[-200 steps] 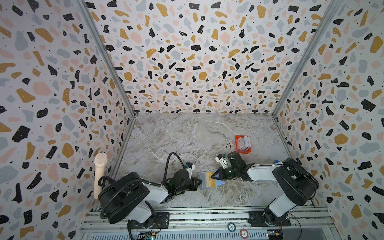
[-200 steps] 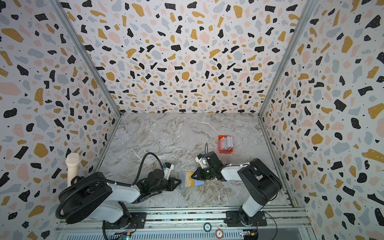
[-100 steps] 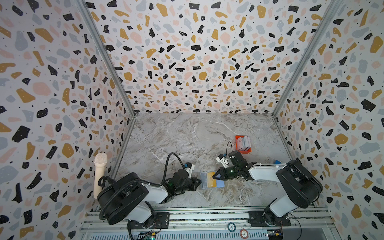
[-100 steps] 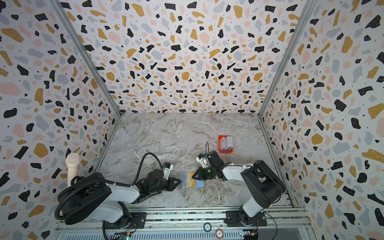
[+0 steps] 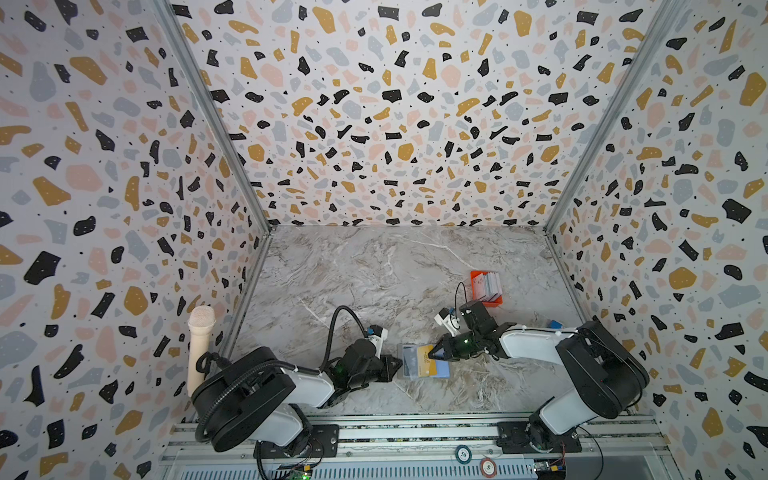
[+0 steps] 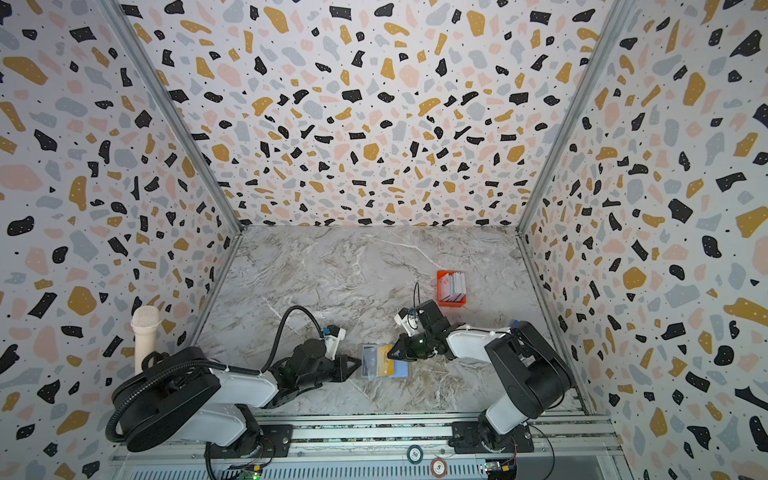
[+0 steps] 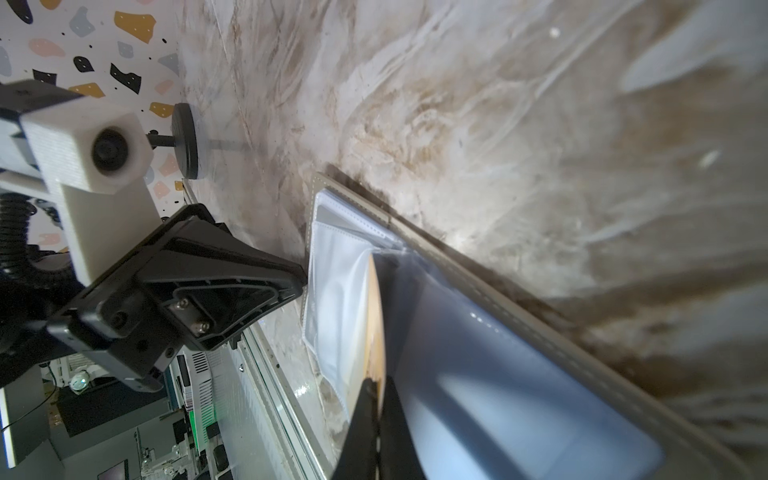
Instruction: Put the credit cards into the card holder
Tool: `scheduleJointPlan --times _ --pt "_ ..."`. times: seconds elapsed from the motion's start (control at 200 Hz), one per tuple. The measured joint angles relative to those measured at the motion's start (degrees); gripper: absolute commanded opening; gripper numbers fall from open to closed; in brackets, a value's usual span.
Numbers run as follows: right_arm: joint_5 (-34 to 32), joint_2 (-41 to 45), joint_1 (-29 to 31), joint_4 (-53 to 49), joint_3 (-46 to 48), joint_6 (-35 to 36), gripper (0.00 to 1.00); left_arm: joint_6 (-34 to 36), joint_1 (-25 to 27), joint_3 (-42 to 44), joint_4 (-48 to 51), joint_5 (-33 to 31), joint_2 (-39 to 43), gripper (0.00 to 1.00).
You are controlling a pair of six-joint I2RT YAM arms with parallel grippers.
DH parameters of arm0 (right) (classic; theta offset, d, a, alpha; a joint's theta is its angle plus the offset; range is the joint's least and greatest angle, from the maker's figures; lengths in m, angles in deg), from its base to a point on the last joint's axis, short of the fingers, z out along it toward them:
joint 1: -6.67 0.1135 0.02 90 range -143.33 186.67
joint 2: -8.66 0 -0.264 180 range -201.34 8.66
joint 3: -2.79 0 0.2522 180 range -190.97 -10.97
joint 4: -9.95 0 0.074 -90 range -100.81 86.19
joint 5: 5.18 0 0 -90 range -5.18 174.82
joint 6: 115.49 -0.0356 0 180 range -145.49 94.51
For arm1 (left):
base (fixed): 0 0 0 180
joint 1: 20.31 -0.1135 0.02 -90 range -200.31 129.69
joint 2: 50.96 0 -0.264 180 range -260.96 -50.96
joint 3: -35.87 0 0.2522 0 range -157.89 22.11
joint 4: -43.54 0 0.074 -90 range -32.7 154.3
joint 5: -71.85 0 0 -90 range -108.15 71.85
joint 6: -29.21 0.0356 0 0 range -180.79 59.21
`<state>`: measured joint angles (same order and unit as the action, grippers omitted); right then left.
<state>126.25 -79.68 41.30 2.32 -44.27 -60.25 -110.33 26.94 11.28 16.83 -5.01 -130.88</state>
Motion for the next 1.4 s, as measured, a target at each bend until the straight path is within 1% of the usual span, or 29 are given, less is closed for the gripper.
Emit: scheduleJointPlan --times 0.135,0.225,0.265,0.32,0.38,0.461,0.541,0.646,1.171,1.397 --pt "-1.3 0.8 2.3 3.5 1.3 -3.5 0.00 -0.6 0.0 0.2 0.3 -0.4 3.5 0.18" --pt "-1.9 0.7 3.6 5.0 1.6 -5.1 0.00 -0.5 0.0 0.2 1.3 -1.1 4.7 0.09" --pt "-2.0 0.7 3.9 5.6 1.6 -5.3 0.00 -0.3 0.0 0.2 2.0 -1.7 4.7 0.06" --pt "-2.1 0.4 4.0 5.9 1.6 -5.5 0.00 0.0 0.0 0.2 3.2 -2.1 4.2 0.06" --pt "-2.1 0.0 4.1 6.0 1.6 -5.5 0.00 0.3 0.0 0.2 3.6 -2.5 3.1 0.11" --pt "-2.0 -0.3 4.1 6.3 1.7 -5.7 0.00 0.6 -0.1 -0.1 2.2 -2.7 1.4 0.12" --pt "-2.0 -0.4 4.1 6.4 1.8 -5.9 0.00 0.5 -0.2 -0.3 0.6 -2.8 -0.1 0.05" --pt "-1.9 -0.4 3.9 6.3 1.8 -5.8 0.00 0.5 -0.3 -0.3 -0.5 -2.8 -1.0 0.00" --pt "4.5 -5.2 -0.2 0.7 -1.8 3.1 0.00 0.5 -0.4 -1.4 -1.6 -2.7 -3.2 0.00" --pt "4.3 -5.5 0.7 2.3 -1.6 2.3 0.00 0.3 -0.4 -1.6 -2.0 -2.7 -3.5 0.00"
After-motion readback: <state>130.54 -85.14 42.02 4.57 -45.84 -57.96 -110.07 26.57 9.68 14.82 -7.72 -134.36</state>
